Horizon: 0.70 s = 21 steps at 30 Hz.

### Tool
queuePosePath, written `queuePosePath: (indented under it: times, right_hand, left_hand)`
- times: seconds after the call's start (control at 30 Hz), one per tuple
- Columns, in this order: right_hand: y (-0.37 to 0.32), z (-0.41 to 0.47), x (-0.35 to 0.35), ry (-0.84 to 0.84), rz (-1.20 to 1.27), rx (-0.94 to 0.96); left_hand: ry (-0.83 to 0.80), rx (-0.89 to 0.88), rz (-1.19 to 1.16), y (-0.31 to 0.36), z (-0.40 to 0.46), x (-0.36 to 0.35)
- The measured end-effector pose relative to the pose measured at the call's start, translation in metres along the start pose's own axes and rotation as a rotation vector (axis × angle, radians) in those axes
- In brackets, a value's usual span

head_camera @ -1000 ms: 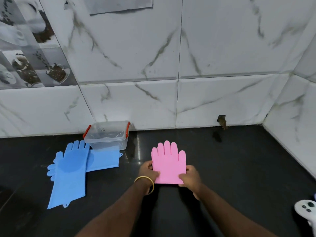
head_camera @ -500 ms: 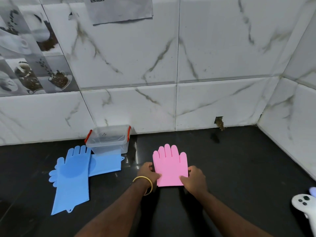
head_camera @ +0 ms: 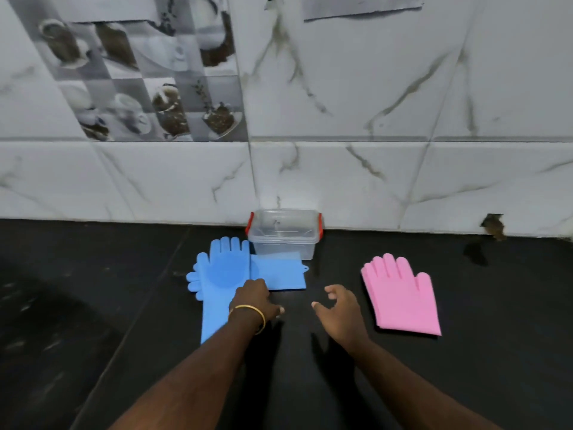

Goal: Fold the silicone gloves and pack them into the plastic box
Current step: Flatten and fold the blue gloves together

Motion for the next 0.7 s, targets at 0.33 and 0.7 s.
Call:
queuePosePath:
  times: [0.33, 0.7]
  right_hand:
    - [-0.022, -0.034, -0.146, -0.504, 0.517, -0.485]
    - [-0.09, -0.017, -0.148, -0.397, 1.079, -0.297]
  left_hand:
    - [-0.109, -0.198, 0.217, -0.046, 0.002, -0.005]
    - [-0.166, -0.313, -0.421, 0.0, -0.001, 0.057]
Point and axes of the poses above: each hand's wrist, its own z-axis towards the middle knuckle, its own x-axis out of the back of the hand, y = z × x, the point moved 9 cm from there along z, towards the middle knuckle, and after that the axes turned 6 degrees about -y, right-handed, at the moved point
